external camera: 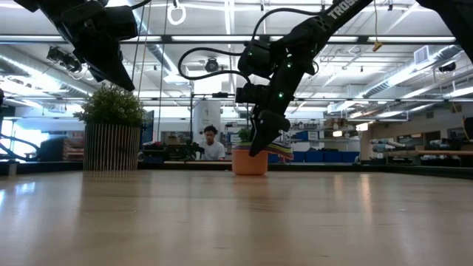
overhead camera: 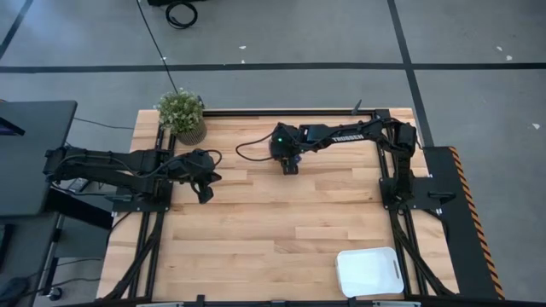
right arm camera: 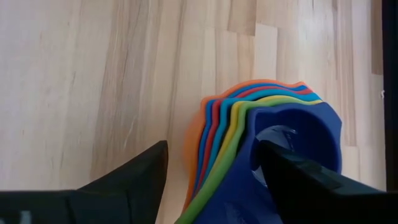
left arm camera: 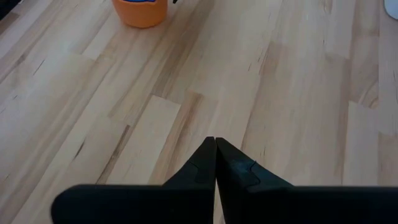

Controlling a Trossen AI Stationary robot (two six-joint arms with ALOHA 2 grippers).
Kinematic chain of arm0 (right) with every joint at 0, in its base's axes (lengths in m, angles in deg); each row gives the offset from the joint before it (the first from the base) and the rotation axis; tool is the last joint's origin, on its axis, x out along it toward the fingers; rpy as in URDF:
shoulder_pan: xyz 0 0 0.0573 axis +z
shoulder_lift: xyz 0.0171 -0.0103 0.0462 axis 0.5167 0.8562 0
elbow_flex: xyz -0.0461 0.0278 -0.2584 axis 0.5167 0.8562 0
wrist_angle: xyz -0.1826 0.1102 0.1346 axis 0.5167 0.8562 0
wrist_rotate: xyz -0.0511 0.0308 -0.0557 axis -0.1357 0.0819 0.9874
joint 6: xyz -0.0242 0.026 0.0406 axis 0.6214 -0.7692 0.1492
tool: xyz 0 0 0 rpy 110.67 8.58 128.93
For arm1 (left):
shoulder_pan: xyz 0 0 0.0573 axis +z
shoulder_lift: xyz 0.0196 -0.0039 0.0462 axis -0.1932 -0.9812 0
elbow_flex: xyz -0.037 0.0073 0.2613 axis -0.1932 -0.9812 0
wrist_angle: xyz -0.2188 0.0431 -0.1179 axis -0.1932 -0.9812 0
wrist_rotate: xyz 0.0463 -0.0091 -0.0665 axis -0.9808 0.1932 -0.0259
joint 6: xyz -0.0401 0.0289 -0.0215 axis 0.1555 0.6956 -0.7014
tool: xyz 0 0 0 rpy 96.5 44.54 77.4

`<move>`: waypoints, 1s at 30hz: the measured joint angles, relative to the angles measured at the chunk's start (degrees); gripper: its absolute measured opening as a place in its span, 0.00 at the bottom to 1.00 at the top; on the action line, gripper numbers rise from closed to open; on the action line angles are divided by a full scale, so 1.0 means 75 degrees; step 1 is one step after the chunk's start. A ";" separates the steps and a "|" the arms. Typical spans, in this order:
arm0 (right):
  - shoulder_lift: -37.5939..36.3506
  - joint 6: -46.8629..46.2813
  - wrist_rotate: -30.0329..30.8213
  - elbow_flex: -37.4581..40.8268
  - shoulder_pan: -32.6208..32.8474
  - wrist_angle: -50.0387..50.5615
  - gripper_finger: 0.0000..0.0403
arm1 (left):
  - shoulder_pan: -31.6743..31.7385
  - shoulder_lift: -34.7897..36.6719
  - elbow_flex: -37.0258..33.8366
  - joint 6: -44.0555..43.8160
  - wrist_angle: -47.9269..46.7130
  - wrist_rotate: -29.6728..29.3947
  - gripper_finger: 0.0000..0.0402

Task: Nest measuring cups in basket
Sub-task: Put the stacked measuring cups into the white bin

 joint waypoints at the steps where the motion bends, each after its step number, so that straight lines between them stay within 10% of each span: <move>1: 0.0000 0.0000 -0.0012 0.0000 -0.0021 -0.0004 0.63 | 0.0001 0.0000 -0.0001 0.0005 0.0000 0.0002 0.03; 30: -0.0023 -0.0254 -0.0759 -0.0017 -0.0384 -0.0061 0.44 | 0.0000 0.0000 0.0000 0.0003 -0.0003 0.0002 0.03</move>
